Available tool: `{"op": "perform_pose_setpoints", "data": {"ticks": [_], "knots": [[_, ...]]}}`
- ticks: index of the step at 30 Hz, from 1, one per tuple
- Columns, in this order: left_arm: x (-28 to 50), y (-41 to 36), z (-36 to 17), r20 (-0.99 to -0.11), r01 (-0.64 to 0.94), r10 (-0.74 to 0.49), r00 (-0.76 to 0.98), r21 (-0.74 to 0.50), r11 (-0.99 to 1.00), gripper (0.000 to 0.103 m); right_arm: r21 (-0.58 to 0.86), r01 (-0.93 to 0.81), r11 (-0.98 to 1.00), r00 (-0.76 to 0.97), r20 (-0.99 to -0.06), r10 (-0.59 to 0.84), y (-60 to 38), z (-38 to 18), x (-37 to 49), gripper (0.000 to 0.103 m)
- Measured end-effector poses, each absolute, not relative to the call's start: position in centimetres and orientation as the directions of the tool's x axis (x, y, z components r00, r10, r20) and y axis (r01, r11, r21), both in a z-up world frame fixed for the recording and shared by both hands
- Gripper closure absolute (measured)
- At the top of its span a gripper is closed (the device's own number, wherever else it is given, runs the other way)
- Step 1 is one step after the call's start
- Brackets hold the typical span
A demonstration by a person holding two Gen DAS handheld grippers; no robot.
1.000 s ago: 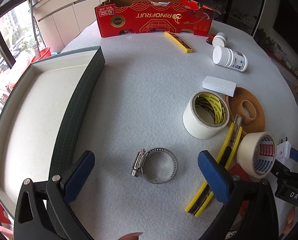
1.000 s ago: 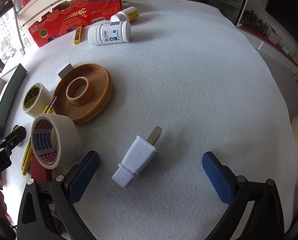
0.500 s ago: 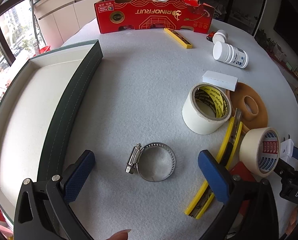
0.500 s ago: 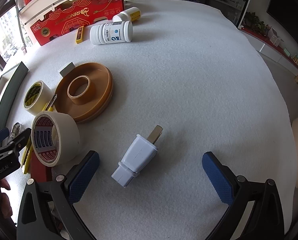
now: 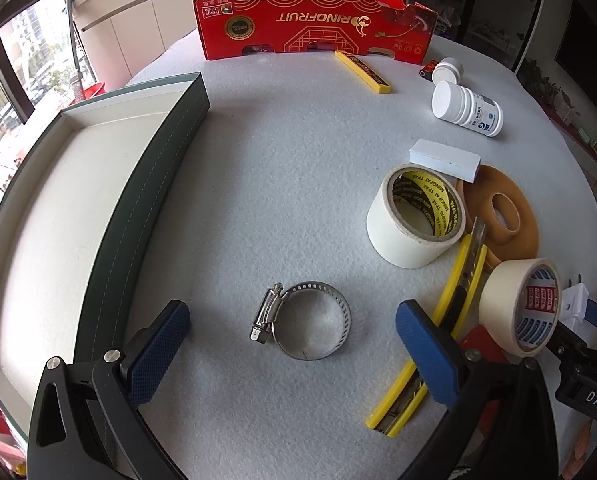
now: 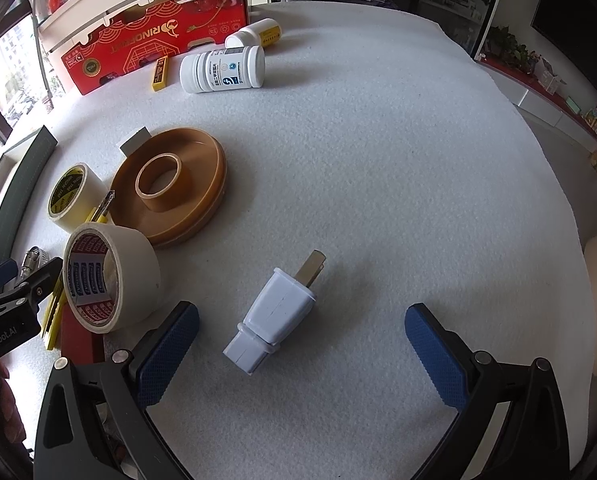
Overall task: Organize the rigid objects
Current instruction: 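Approach the metal hose clamp with the left tool while the right tool approaches the white plug, then close the left tool on the hose clamp while the right tool grasps the white plug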
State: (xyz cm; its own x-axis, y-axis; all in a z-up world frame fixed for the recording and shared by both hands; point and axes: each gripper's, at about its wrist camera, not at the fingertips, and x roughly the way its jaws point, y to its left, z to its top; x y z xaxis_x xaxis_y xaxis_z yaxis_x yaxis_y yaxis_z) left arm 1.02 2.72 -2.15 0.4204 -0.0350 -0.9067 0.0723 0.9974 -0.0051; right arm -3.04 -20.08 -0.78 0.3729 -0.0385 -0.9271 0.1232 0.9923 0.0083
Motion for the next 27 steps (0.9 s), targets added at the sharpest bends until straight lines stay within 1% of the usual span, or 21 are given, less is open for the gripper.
{"op": "perform_pose_setpoints", "data": {"ticks": [3, 5, 6, 7, 8, 9, 10, 11, 12, 13, 15, 16, 17, 22, 24, 27], "knots": [[0.9, 2.4, -2.0, -0.906, 0.085, -0.042, 0.422, -0.007, 0.996, 0.006, 0.009, 0.12, 0.993, 0.357, -0.934, -0.034, -20.1, -0.8, -2.8, 0.0], [0.7, 2.0, -1.7, -0.904, 0.104, -0.051, 0.425, -0.007, 0.995, 0.016, 0.008, 0.116, 0.993, 0.356, -0.934, -0.034, -20.1, -0.7, -2.8, 0.001], [0.6, 1.8, -1.6, -0.903, 0.118, -0.058, 0.426, -0.008, 0.993, 0.019, 0.007, 0.109, 0.994, 0.361, -0.932, -0.033, -20.0, -0.6, -2.9, 0.004], [0.6, 1.7, -1.5, -0.903, 0.128, -0.064, 0.425, -0.009, 0.992, 0.025, 0.007, 0.099, 0.995, 0.365, -0.93, -0.029, -19.8, -0.5, -2.9, 0.006], [0.5, 1.5, -1.4, -0.903, 0.136, -0.067, 0.425, -0.01, 0.991, 0.031, 0.007, 0.087, 0.996, 0.372, -0.928, -0.026, -19.6, -0.3, -3.0, 0.012], [0.5, 1.4, -1.3, -0.903, 0.14, -0.068, 0.425, -0.009, 0.99, 0.033, 0.008, 0.075, 0.997, 0.374, -0.927, -0.021, -19.3, -0.2, -3.1, 0.018], [0.5, 1.4, -1.2, -0.902, 0.143, -0.069, 0.426, -0.008, 0.99, 0.038, 0.008, 0.064, 0.998, 0.376, -0.926, -0.017, -19.1, -0.1, -3.2, 0.021], [0.4, 1.4, -1.2, -0.901, 0.146, -0.071, 0.427, -0.008, 0.989, 0.045, 0.009, 0.054, 0.998, 0.38, -0.925, -0.012, -18.9, 0.1, -3.2, 0.027], [0.4, 1.4, -1.1, -0.901, 0.144, -0.069, 0.429, -0.007, 0.989, 0.049, 0.009, 0.047, 0.999, 0.382, -0.924, -0.009, -18.8, 0.2, -3.2, 0.035], [0.4, 1.4, -1.0, -0.9, 0.145, -0.069, 0.43, -0.007, 0.989, 0.058, 0.011, 0.042, 0.999, 0.384, -0.923, -0.006, -18.7, 0.3, -3.2, 0.039], [0.4, 1.5, -1.0, -0.902, 0.149, -0.07, 0.426, -0.007, 0.989, 0.058, 0.013, 0.039, 0.999, 0.389, -0.921, -0.003, -18.7, 0.5, -3.3, 0.057], [0.4, 1.5, -1.0, -0.902, 0.15, -0.07, 0.425, -0.005, 0.989, 0.058, 0.014, 0.04, 0.999, 0.389, -0.921, -0.003, -18.7, 0.6, -3.3, 0.061], [0.4, 1.4, -1.0, -0.903, 0.15, -0.069, 0.424, -0.005, 0.989, 0.058, 0.021, 0.041, 0.999, 0.387, -0.922, 0.004, -18.8, 0.6, -3.3, 0.064], [0.2, 1.9, -0.9, -0.903, 0.129, -0.082, 0.421, -0.03, 0.991, 0.058, 0.07, 0.054, 0.996, 0.4, -0.915, 0.043, -19.3, 0.8, -3.6, 0.066], [0.0, 2.2, -0.8, -0.905, 0.119, -0.085, 0.416, -0.038, 0.992, 0.058, 0.102, 0.071, 0.992, 0.403, -0.913, 0.065, -19.7, 0.8, -4.0, 0.084], [-0.3, 2.5, -0.7, -0.906, 0.106, -0.086, 0.413, -0.046, 0.993, 0.058, 0.135, 0.08, 0.988, 0.408, -0.908, 0.091, -20.0, 0.9, -4.6, 0.084]]}}
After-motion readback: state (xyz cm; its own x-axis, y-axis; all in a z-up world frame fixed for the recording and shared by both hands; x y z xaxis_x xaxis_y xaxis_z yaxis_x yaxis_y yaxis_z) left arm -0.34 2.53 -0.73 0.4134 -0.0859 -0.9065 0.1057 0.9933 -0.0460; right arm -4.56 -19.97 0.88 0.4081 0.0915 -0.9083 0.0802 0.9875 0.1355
